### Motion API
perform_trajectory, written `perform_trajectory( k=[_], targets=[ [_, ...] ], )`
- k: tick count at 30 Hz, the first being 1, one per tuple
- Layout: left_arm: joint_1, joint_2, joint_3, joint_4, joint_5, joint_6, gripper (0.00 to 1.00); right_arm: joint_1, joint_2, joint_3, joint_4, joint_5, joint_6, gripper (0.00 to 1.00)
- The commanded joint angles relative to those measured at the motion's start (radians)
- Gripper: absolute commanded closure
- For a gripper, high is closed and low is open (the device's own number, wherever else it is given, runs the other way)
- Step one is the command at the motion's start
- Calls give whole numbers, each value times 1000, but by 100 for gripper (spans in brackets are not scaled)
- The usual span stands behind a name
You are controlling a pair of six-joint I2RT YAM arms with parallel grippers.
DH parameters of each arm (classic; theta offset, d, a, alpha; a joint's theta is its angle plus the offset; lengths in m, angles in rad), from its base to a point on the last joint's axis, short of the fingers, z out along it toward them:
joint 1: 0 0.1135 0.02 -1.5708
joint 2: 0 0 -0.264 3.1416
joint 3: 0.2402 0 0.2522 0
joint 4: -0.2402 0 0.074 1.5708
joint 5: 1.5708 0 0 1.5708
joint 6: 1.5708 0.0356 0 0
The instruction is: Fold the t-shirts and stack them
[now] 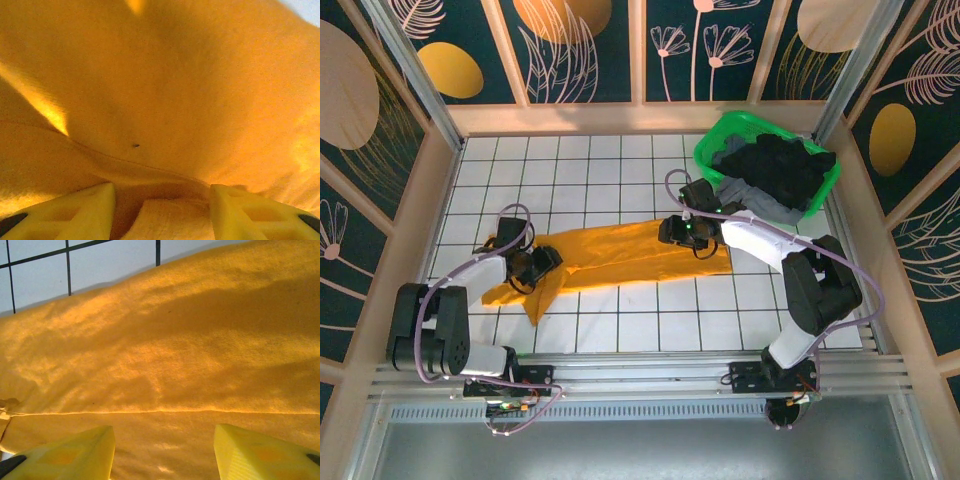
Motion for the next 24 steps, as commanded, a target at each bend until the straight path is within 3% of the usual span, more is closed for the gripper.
perform_trajectory(
  k=[1, 7, 16, 21, 24],
  targets=[
    [-19, -11, -2, 18, 28, 7, 49, 1, -30, 3, 6, -22, 20, 45],
    [-64, -99, 4, -33, 50, -24, 51, 1, -36, -5, 6, -17, 22, 45],
    [-201, -150, -57, -117, 138, -60, 53, 1, -38, -2, 15, -22, 35, 45],
    [-263, -213, -105, -22, 240, -122, 53, 1, -38, -7, 19, -26, 37, 45],
    [-263, -256, -126, 4, 239, -134, 52, 1, -37, -16, 22, -28, 37, 46]
  ],
)
